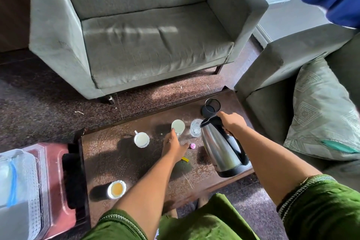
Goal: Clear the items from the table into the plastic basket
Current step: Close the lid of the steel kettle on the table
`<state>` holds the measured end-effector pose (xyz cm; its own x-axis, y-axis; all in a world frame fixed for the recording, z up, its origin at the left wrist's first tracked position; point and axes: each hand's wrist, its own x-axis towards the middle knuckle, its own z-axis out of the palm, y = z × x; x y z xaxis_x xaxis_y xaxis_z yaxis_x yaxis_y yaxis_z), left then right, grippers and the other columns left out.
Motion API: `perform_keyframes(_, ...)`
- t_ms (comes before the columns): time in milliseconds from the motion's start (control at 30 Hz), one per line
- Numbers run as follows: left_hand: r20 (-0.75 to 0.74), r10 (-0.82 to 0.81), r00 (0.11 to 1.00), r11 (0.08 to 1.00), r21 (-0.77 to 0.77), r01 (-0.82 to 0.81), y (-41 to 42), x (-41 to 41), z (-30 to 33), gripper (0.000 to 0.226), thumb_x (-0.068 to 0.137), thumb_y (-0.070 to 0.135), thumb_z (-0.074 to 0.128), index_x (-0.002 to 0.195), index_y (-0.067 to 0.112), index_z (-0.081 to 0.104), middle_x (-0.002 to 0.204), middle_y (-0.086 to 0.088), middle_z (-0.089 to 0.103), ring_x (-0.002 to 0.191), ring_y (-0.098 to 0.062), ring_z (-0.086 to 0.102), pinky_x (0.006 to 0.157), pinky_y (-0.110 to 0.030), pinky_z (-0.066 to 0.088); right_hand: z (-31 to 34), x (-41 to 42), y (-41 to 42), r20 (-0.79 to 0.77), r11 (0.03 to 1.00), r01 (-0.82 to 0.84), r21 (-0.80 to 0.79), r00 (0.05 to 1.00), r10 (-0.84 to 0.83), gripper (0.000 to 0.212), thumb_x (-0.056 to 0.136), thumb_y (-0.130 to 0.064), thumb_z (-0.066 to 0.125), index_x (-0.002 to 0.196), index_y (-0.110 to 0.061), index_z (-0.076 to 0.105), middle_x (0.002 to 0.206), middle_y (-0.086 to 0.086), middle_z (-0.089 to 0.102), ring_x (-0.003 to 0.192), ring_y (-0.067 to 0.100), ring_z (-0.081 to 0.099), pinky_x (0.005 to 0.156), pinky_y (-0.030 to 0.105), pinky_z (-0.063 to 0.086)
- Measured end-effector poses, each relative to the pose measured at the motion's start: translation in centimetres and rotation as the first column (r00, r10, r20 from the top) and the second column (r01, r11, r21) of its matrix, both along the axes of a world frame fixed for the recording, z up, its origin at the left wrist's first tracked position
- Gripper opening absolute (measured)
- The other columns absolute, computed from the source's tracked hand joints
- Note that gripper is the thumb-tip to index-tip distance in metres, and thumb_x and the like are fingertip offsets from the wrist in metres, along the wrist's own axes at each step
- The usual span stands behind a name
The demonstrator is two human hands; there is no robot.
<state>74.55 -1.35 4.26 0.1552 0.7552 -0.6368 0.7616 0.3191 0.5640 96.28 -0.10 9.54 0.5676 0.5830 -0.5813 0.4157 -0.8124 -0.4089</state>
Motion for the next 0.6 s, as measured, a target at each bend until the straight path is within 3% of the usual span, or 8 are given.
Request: perform_keyframes(600,-0.008,-0.007,1.000,1.000,-0.005,0.007,0.16,0.11,-0.69,0.086,0.089,0.043,0.060,0.152,0.022,0.005,0.158,-0.002,0.016,0.144,-0.024,0.022,0.111,-0.040,0.032,-0.12,0.24,-0.40,-0.004,1.000,-0.017,-0.012,1.000,0.017,0.052,0.083,-0.046,0.045,0.055,-0.005,0.059,0.048,0.009,0.057,0.043,0.025,0.052,0.051,0.026,0.043)
